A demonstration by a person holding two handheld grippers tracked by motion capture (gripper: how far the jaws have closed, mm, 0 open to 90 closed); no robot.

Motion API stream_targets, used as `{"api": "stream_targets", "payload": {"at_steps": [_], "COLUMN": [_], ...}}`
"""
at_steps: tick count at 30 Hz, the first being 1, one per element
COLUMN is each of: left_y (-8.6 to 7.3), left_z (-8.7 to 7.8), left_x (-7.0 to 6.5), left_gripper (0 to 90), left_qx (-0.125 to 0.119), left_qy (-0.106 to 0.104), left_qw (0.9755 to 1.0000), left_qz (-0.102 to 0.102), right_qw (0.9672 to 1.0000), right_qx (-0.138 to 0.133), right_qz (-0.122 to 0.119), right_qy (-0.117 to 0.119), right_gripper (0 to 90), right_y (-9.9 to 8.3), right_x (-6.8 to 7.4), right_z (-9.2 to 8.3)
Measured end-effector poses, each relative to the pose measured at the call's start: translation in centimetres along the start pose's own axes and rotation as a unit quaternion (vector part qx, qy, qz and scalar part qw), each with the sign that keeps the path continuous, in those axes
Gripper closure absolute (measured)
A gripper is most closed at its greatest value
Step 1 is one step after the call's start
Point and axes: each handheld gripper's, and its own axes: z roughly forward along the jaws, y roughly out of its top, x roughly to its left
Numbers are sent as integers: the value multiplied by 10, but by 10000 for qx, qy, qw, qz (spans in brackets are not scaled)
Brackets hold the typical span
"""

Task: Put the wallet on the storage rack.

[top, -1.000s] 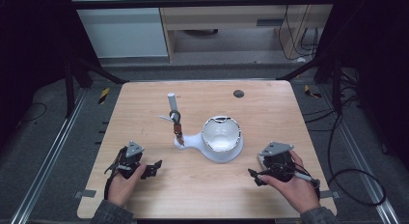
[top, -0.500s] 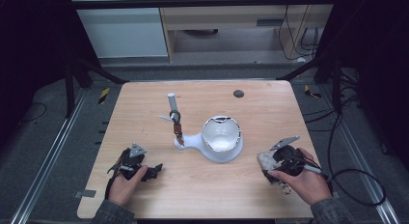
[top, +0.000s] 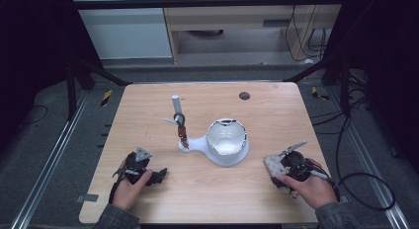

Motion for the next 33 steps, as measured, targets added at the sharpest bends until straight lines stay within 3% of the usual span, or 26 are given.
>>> {"api": "stream_targets", "payload": {"at_steps": [14,22,28,33], "left_y": [0,0,0,0], "left_z": [1,1,1,1], "left_x": [-1,-2,-2,-2], "left_gripper": [24,24,24,24], "left_qx": [-21,-23,-25,-27], "left_qy": [-13,-31,-34,-33], "left_qw": [10000,10000,10000,10000], "left_qz": [24,41,42,43], "right_qw": [9990,9965,9962,9976], "right_qx": [306,693,748,642], "right_qz": [333,467,435,151], "right_qy": [37,-13,-56,-192], "right_gripper": [184,197,239,283], "right_y": [-3,3,5,6], "right_x": [-5,-5,-5,-4], "right_z": [14,21,20,15]}}
